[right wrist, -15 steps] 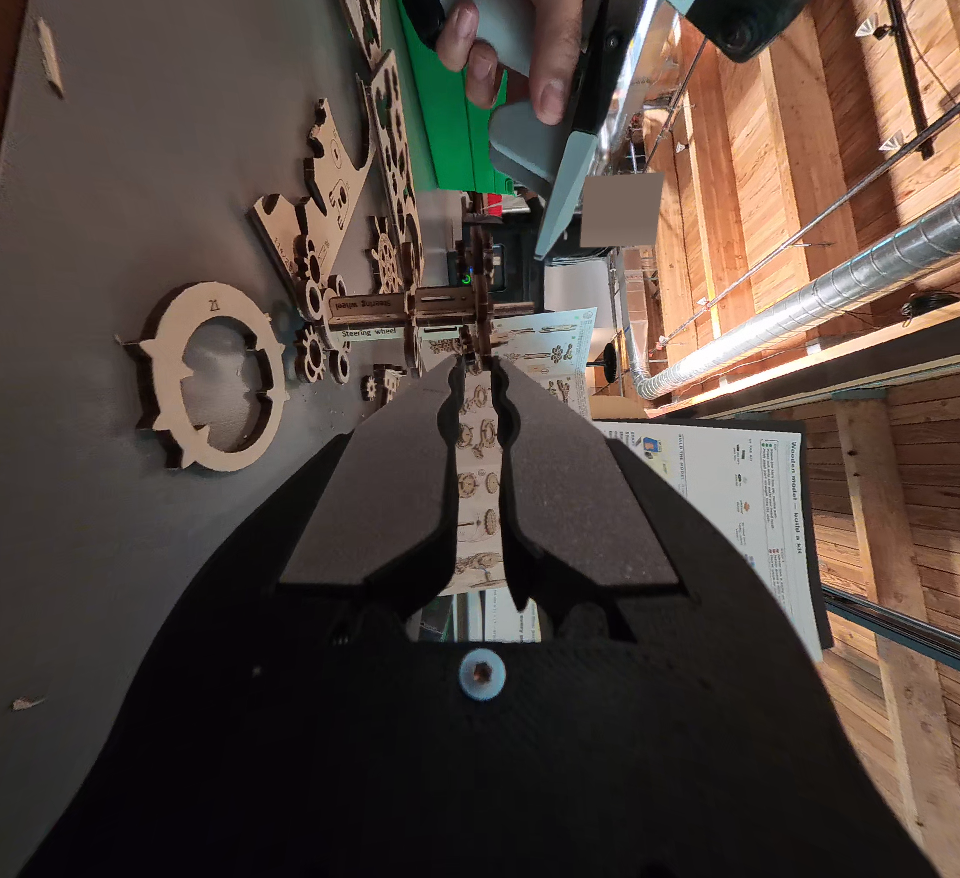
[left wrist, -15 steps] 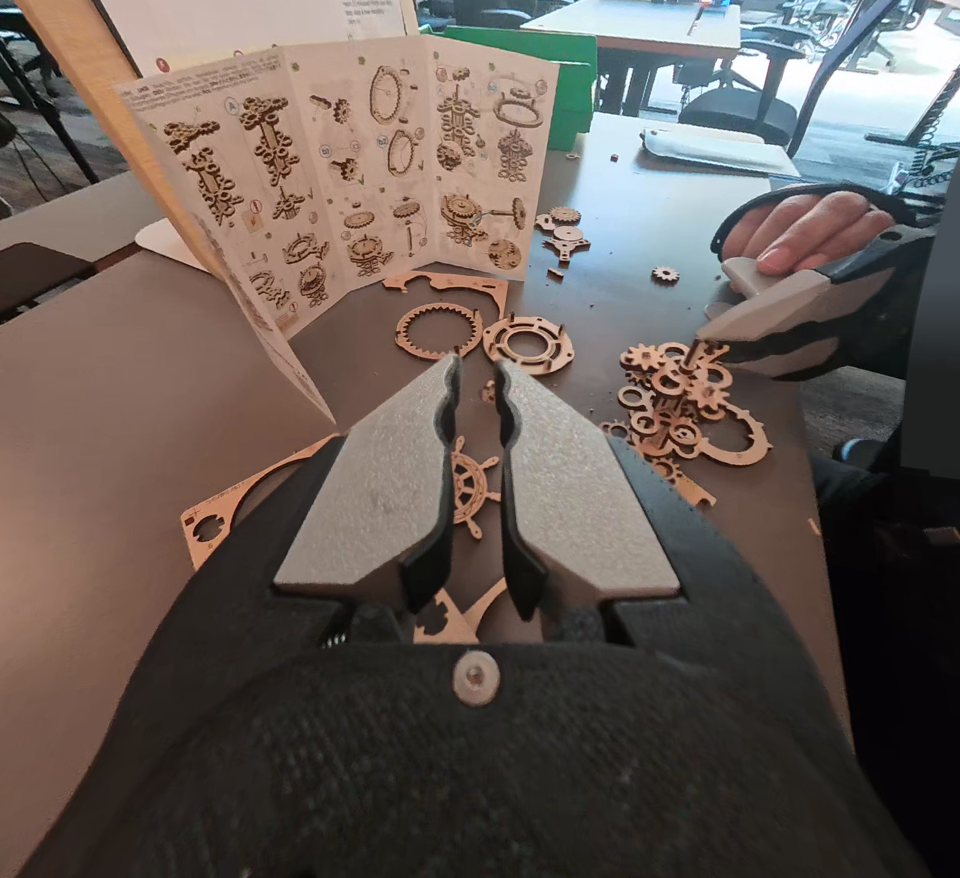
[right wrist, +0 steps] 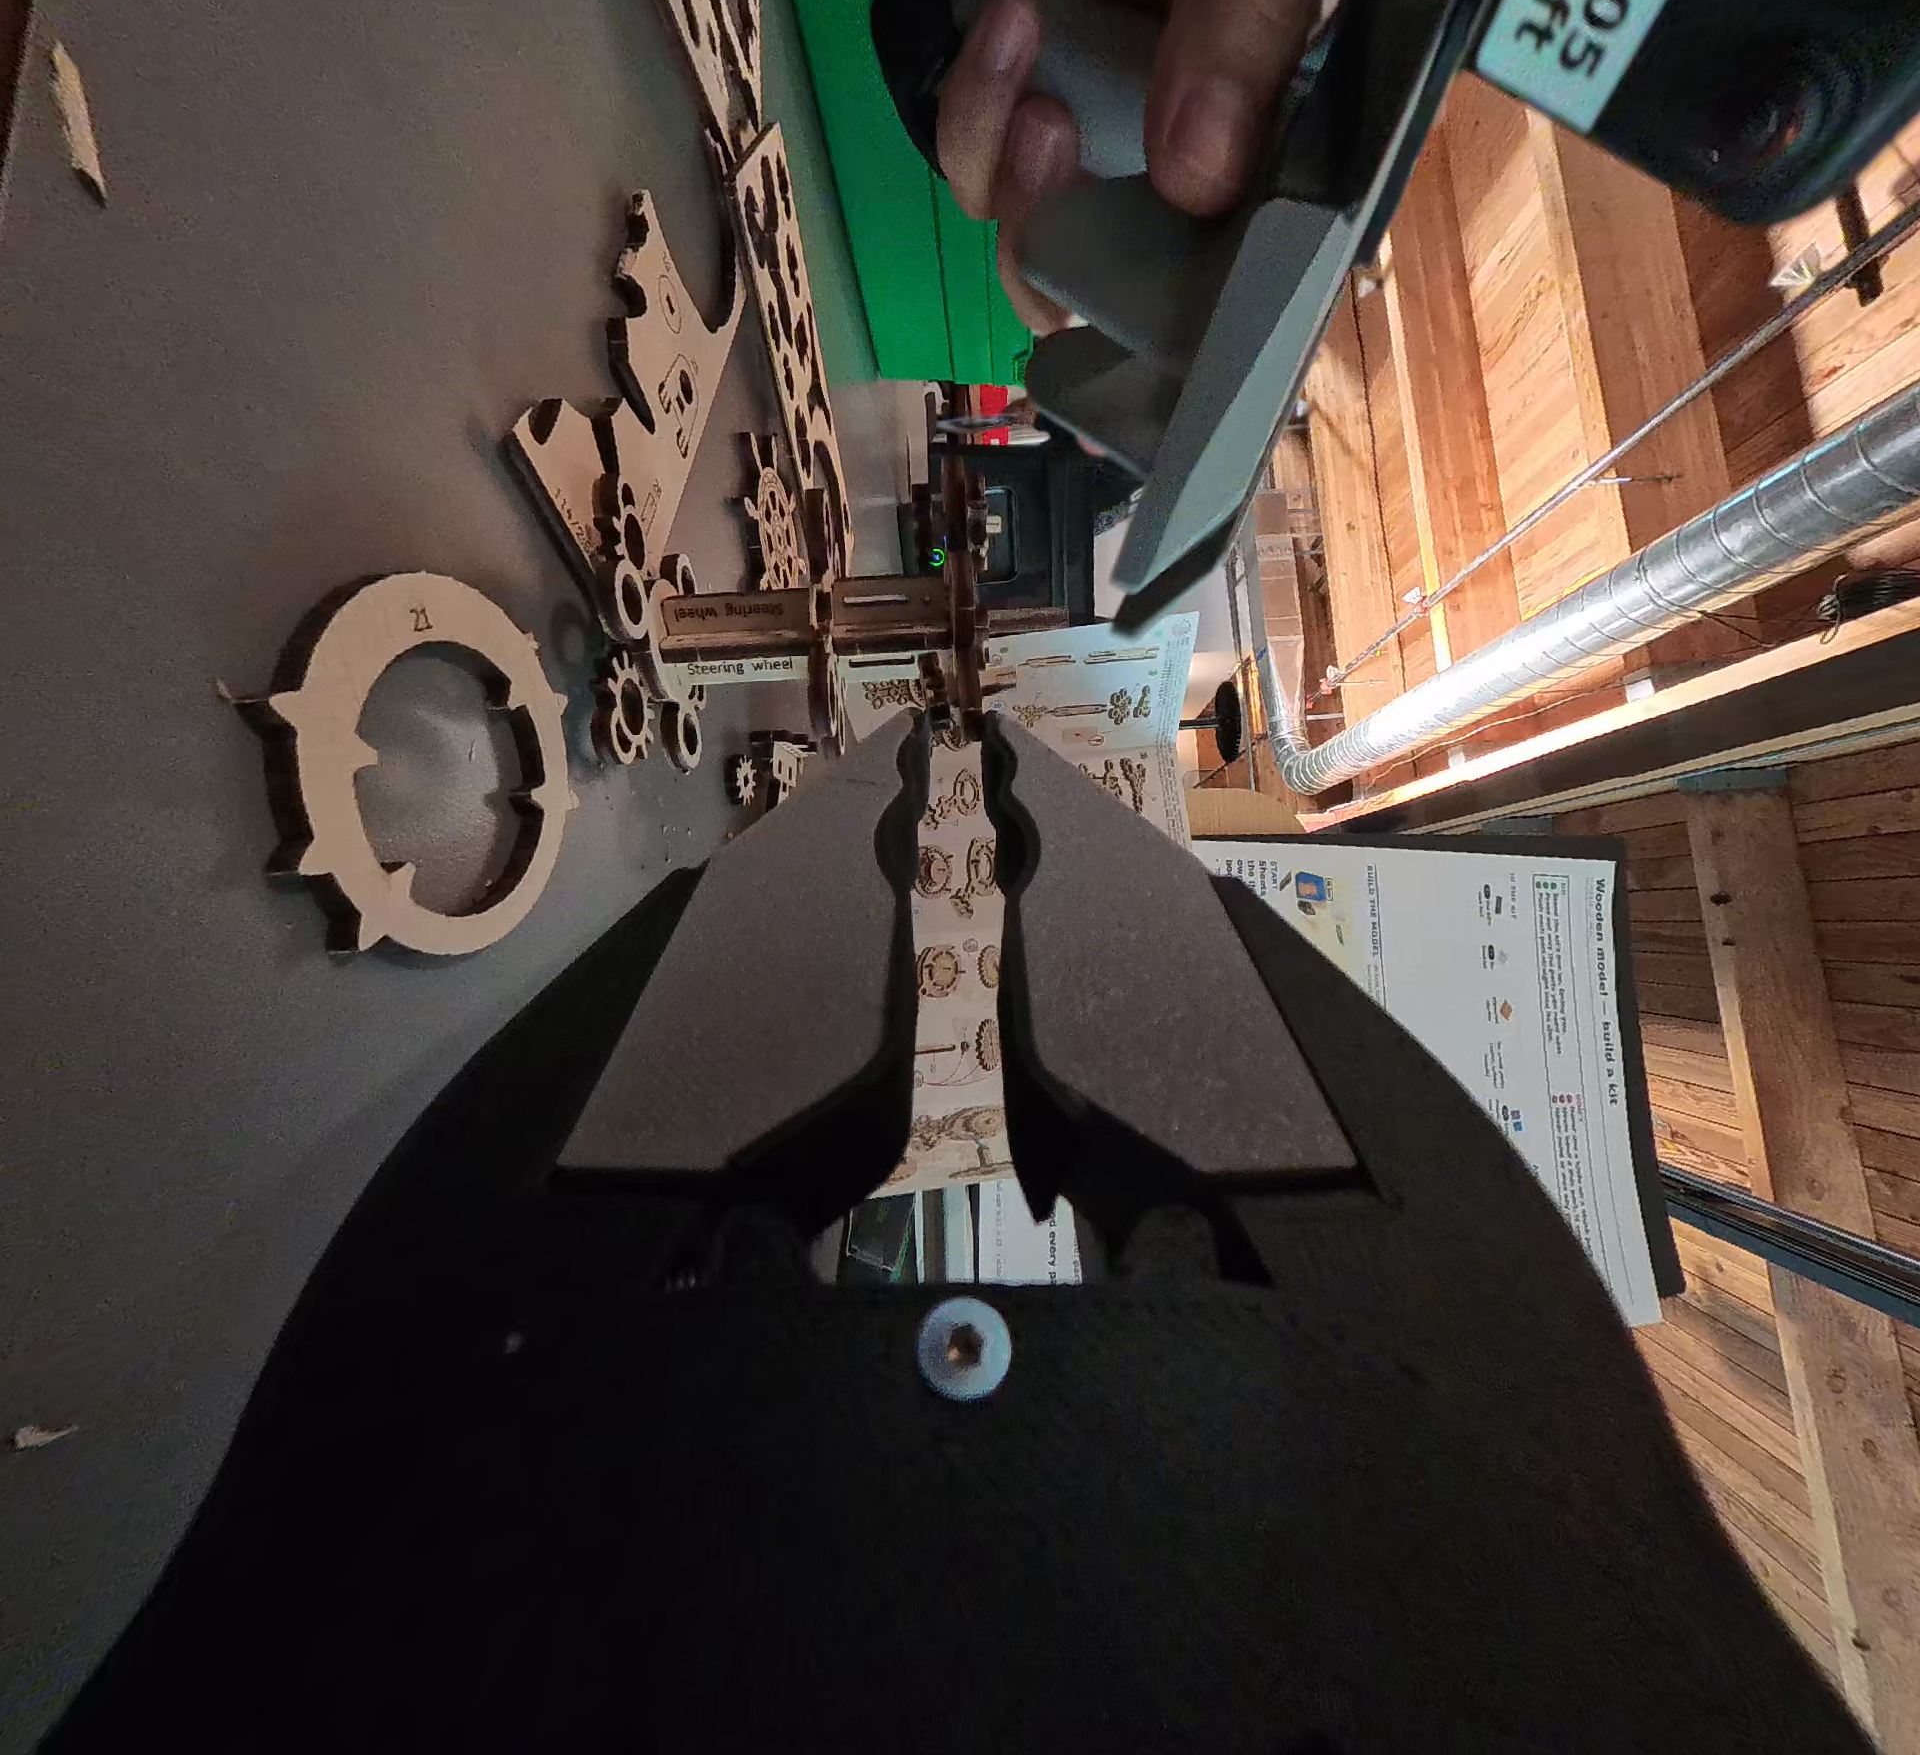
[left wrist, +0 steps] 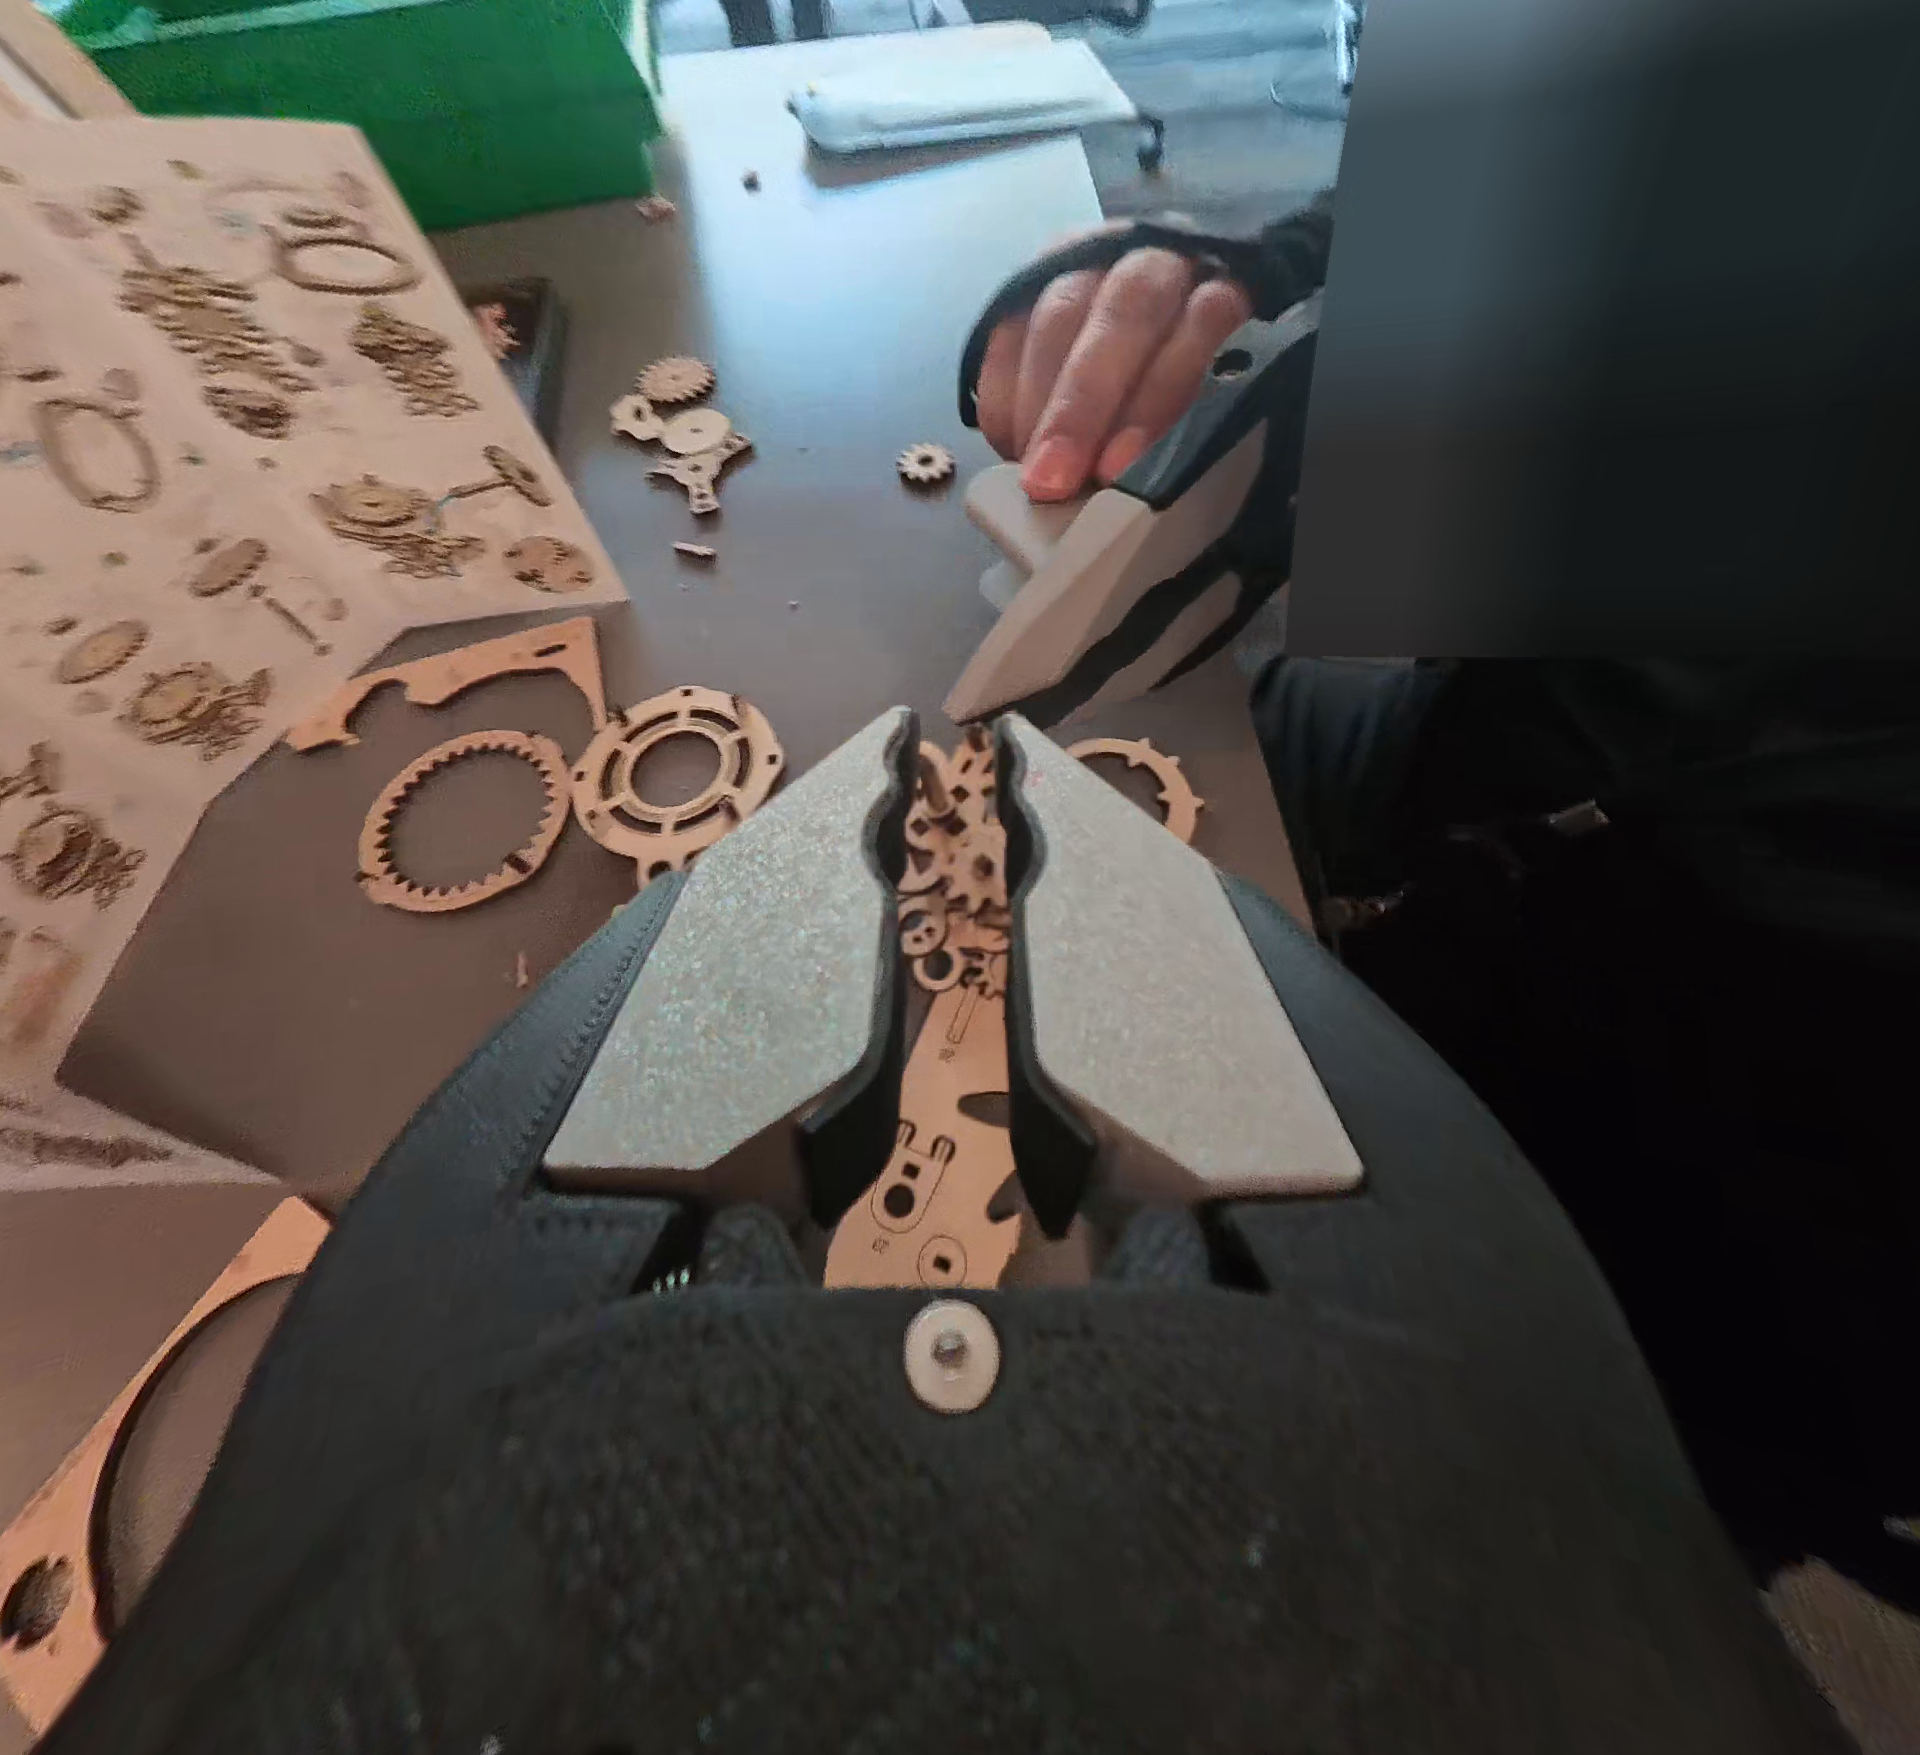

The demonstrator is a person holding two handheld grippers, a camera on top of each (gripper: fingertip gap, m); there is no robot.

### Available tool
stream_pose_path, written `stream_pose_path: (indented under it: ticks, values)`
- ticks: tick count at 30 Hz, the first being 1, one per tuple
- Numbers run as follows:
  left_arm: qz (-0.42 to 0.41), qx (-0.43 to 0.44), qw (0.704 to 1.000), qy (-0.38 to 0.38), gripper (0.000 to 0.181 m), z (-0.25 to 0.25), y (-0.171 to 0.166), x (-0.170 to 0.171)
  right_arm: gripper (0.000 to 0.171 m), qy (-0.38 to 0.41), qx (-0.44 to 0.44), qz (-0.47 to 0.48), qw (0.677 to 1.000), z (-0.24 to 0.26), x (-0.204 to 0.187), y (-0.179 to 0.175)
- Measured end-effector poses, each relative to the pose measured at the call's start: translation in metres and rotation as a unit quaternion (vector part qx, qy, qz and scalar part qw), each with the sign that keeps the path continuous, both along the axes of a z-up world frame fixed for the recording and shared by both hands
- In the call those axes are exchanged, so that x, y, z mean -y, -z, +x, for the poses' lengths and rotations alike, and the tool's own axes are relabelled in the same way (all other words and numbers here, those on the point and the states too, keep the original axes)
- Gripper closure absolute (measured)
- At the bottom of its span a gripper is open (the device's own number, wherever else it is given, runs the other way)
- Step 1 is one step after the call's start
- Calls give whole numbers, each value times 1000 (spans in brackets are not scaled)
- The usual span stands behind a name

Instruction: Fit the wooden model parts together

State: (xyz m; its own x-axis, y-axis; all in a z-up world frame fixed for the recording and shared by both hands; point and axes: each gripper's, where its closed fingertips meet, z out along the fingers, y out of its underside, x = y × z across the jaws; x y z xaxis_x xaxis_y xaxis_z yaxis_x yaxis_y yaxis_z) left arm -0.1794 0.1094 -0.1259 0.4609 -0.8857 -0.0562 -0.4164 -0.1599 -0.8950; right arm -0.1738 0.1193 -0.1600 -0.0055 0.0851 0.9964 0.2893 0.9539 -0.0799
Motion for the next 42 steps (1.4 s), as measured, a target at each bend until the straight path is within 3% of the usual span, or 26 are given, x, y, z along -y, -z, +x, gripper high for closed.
stream_pose_path:
  ticks: [13,22,34,38,42]
  values:
    - [-32,-141,989,44,174,15,26,-4,167,1,0,11,1000,1,1,1]
    - [-40,-106,992,58,181,17,26,-6,166,8,3,2,1000,0,-3,3]
    - [-42,-42,997,51,180,5,25,-16,148,-14,2,-114,993,3,-10,-3]
    - [-41,-32,998,44,180,3,27,-20,147,-42,10,-299,953,9,-22,-8]
    - [-34,-28,998,49,180,2,29,-20,141,-80,29,-503,860,12,-32,-12]
